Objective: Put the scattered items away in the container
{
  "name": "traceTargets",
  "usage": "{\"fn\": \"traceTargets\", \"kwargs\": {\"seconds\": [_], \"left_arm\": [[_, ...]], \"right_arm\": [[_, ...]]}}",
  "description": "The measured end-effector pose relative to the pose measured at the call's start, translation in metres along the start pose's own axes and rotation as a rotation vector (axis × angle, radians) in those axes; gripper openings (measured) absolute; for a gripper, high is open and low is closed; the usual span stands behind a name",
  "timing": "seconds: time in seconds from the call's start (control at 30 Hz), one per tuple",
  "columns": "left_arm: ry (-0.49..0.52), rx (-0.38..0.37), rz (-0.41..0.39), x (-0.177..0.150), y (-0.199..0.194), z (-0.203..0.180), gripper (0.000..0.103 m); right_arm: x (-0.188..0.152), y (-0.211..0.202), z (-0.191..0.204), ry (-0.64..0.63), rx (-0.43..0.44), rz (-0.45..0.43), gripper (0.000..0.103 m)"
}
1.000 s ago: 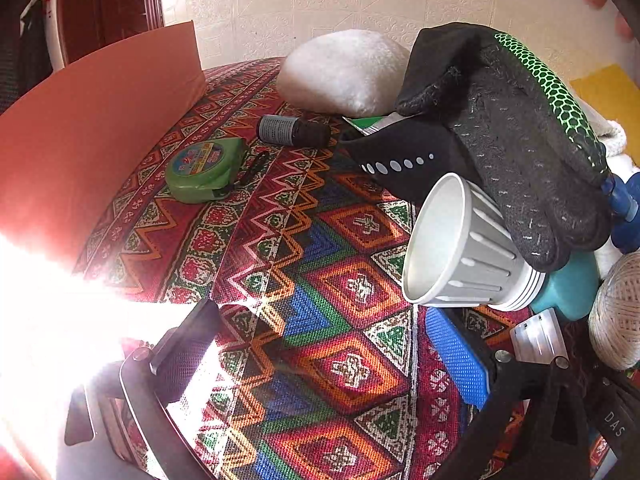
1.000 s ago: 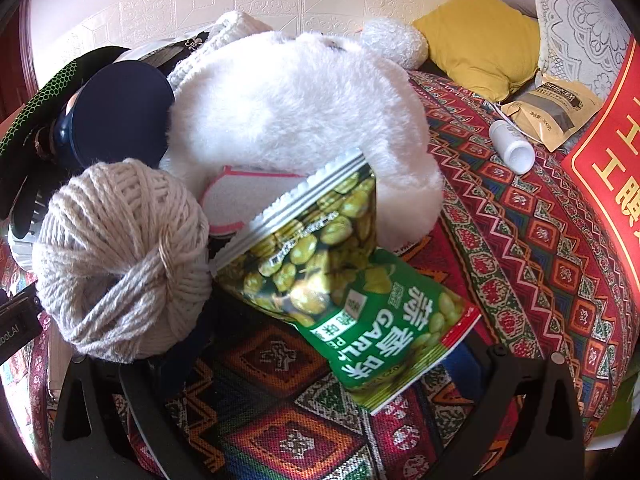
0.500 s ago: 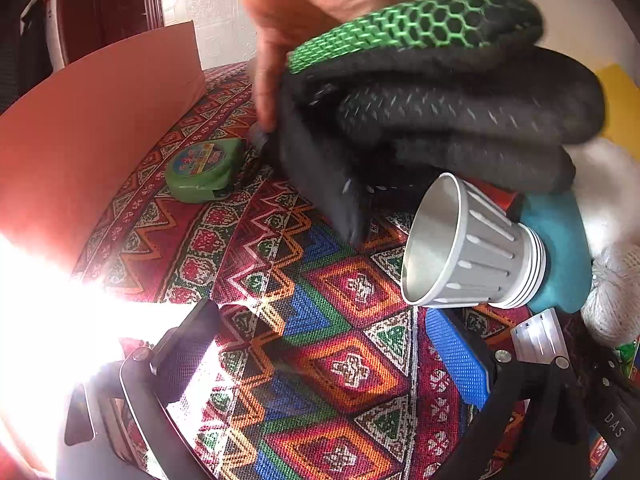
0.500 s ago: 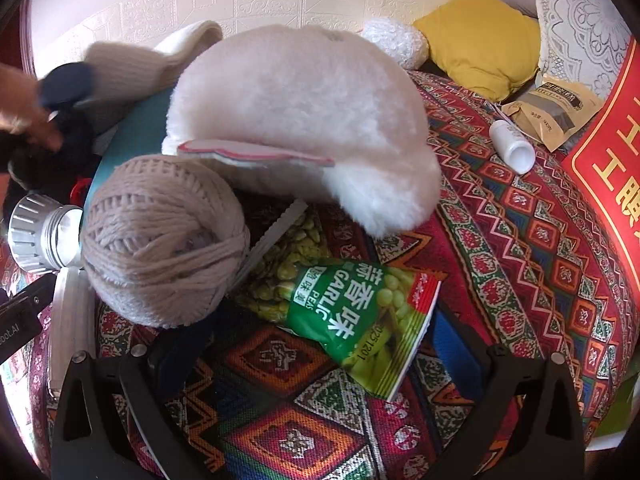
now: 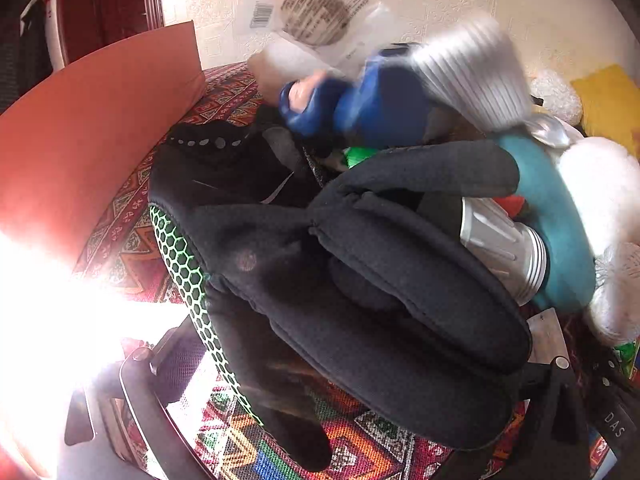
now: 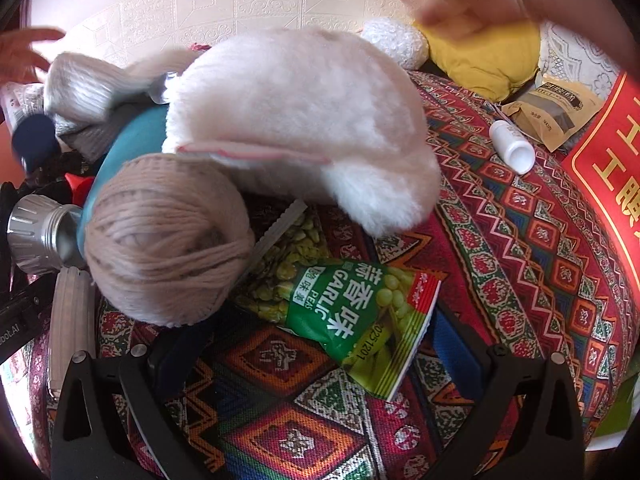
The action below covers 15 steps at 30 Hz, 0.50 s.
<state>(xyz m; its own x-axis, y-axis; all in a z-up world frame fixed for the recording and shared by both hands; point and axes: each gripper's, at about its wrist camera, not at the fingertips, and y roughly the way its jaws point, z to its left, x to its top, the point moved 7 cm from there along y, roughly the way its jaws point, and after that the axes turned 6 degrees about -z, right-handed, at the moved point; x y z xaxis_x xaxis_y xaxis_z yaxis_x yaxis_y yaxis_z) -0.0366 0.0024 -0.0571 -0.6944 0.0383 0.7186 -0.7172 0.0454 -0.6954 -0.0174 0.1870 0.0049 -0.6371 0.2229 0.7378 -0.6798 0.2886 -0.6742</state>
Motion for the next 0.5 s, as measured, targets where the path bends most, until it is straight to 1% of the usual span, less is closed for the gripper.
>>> {"fn": "traceTargets", "kwargs": {"seconds": [0.5], "left_arm": [[0.0,0.0,0.0,0.0014,-0.0002,0.0001,0.103]], "right_arm": [[0.0005,-0.0009,0.0004,-0.003,-0.002,0.0,0.102]]}}
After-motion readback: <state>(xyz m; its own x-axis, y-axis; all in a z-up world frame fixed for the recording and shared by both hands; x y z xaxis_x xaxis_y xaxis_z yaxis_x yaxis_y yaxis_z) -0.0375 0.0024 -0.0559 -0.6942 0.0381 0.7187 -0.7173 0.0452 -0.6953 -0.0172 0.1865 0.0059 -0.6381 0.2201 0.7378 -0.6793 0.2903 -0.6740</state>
